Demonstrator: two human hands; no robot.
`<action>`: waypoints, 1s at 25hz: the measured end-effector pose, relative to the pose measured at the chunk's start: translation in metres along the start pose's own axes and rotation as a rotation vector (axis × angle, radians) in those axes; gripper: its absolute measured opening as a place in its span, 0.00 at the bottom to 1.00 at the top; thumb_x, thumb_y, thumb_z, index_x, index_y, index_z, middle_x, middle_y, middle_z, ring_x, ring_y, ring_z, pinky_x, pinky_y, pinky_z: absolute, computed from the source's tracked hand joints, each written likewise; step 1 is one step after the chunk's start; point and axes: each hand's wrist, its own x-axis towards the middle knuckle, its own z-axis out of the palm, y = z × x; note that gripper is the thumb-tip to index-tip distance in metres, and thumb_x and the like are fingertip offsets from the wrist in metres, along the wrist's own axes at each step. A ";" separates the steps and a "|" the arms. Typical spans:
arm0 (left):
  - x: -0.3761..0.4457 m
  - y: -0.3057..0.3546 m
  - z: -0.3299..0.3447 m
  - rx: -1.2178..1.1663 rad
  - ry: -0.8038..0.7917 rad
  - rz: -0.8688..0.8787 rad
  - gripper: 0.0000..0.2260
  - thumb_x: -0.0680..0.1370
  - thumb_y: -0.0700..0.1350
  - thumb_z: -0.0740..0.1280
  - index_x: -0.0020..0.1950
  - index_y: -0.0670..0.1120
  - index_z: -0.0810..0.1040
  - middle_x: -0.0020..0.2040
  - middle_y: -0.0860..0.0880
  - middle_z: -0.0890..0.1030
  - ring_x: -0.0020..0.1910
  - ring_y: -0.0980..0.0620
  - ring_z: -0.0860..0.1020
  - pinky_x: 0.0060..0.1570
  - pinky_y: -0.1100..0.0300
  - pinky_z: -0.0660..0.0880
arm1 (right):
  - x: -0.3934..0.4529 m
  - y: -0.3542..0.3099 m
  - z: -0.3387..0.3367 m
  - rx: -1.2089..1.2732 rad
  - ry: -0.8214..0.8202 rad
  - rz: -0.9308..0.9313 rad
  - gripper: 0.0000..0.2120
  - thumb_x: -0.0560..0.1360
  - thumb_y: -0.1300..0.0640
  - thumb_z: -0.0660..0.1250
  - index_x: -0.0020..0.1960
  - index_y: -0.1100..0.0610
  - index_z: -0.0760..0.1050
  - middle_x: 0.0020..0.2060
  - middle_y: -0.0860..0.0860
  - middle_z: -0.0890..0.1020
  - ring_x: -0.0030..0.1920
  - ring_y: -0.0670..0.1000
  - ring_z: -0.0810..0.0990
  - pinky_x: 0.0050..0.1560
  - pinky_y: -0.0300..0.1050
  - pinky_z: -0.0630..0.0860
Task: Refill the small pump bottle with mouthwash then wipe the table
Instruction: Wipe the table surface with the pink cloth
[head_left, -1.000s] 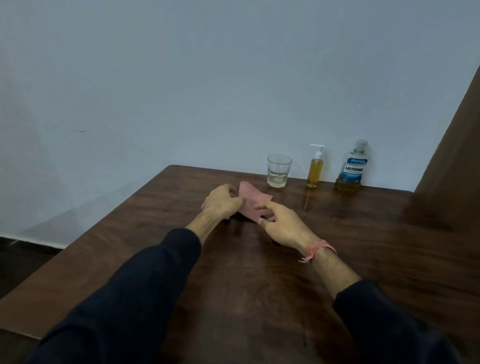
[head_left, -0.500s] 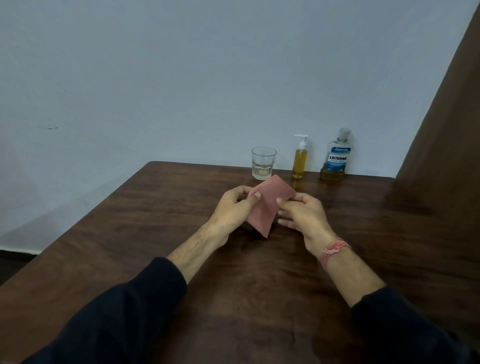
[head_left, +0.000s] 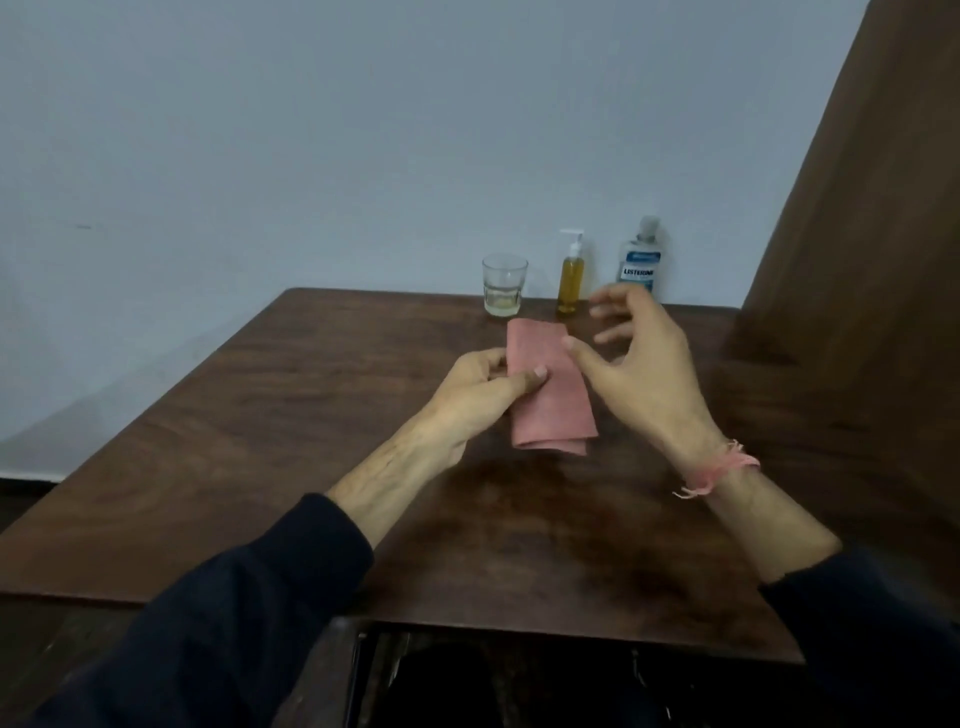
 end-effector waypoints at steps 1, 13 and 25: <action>-0.007 -0.001 0.007 -0.003 -0.004 -0.029 0.12 0.87 0.50 0.76 0.69 0.49 0.86 0.57 0.49 0.93 0.59 0.48 0.91 0.59 0.49 0.88 | -0.015 -0.002 -0.004 -0.112 -0.112 -0.107 0.31 0.78 0.35 0.75 0.76 0.43 0.72 0.71 0.42 0.79 0.67 0.42 0.81 0.66 0.46 0.82; 0.000 -0.025 -0.019 0.427 0.095 0.153 0.13 0.85 0.62 0.75 0.54 0.53 0.89 0.43 0.58 0.91 0.36 0.60 0.86 0.36 0.62 0.81 | -0.113 0.025 -0.017 -0.377 -0.576 -0.062 0.33 0.86 0.63 0.59 0.88 0.46 0.59 0.88 0.46 0.59 0.88 0.44 0.54 0.85 0.35 0.45; 0.036 -0.038 -0.077 0.249 0.336 0.143 0.17 0.84 0.59 0.76 0.40 0.52 0.83 0.25 0.62 0.70 0.23 0.64 0.70 0.48 0.57 0.77 | -0.144 0.010 -0.013 -0.585 -0.724 -0.248 0.30 0.88 0.42 0.40 0.89 0.42 0.42 0.89 0.39 0.44 0.86 0.35 0.37 0.86 0.38 0.40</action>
